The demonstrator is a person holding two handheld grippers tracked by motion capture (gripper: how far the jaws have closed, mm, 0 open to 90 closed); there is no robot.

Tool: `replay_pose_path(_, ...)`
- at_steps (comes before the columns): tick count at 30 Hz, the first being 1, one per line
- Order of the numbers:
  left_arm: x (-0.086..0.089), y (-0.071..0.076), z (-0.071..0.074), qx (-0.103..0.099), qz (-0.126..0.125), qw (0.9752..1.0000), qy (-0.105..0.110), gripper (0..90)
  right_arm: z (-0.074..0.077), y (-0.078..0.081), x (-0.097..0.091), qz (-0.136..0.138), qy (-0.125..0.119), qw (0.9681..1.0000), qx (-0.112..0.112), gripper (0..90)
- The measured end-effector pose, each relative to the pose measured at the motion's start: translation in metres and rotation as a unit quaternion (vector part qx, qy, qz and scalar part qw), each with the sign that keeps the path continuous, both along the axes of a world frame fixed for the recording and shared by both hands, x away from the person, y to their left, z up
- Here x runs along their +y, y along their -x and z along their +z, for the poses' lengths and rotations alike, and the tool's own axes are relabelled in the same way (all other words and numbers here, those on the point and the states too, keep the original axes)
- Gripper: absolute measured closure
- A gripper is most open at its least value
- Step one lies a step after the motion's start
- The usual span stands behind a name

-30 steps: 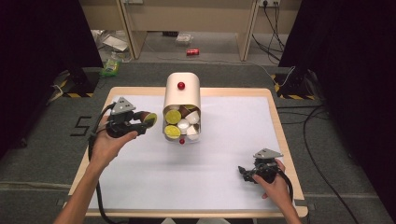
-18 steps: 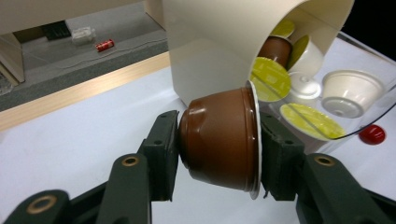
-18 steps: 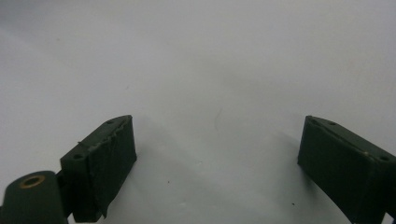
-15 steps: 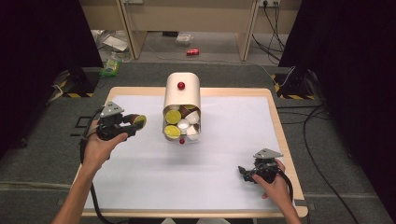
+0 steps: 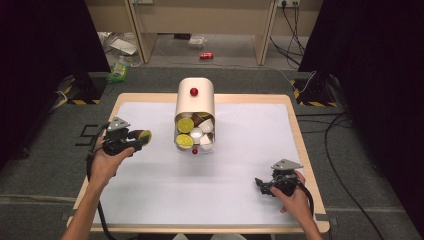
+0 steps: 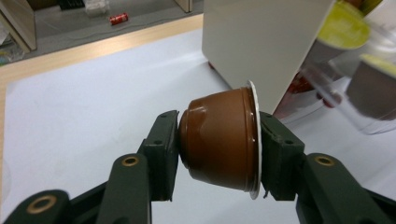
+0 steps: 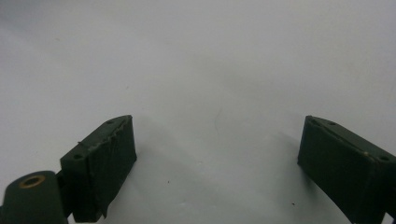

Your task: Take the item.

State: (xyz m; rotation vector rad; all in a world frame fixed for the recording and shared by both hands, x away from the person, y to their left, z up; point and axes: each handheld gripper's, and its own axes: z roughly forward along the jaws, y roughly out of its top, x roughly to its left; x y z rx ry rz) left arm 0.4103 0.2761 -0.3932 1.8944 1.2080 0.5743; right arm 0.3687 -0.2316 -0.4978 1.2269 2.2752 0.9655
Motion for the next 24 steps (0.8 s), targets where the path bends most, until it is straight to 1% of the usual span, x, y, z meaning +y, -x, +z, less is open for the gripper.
replay_pose_path(6,0.006,-0.008,-0.012,0.010,0.010,0.9999,0.003,53.2,0.000,0.000,0.000,0.000,0.000,1.0000,0.000,11.6)
replay_pose_path(10,0.008,-0.013,-0.016,0.015,0.018,0.9997,-0.003,53.2,0.000,0.000,0.000,0.000,0.000,1.0000,0.000,11.7)
replay_pose_path(15,0.007,-0.021,-0.022,0.023,0.020,0.9995,-0.007,53.1,0.000,0.000,0.000,0.000,0.000,1.0000,0.000,11.7)
replay_pose_path(17,0.007,-0.024,-0.025,0.027,0.022,0.9993,-0.012,53.0,0.000,0.000,0.000,0.000,0.000,1.0000,0.000,11.6)
replay_pose_path(21,0.008,-0.029,-0.032,0.034,0.028,0.9990,-0.011,53.0,0.000,0.000,0.000,0.000,0.000,1.0000,0.000,11.7)
replay_pose_path(24,0.009,-0.033,-0.037,0.039,0.031,0.9987,-0.015,53.1,0.000,0.000,0.000,0.000,0.000,1.0000,0.000,11.7)
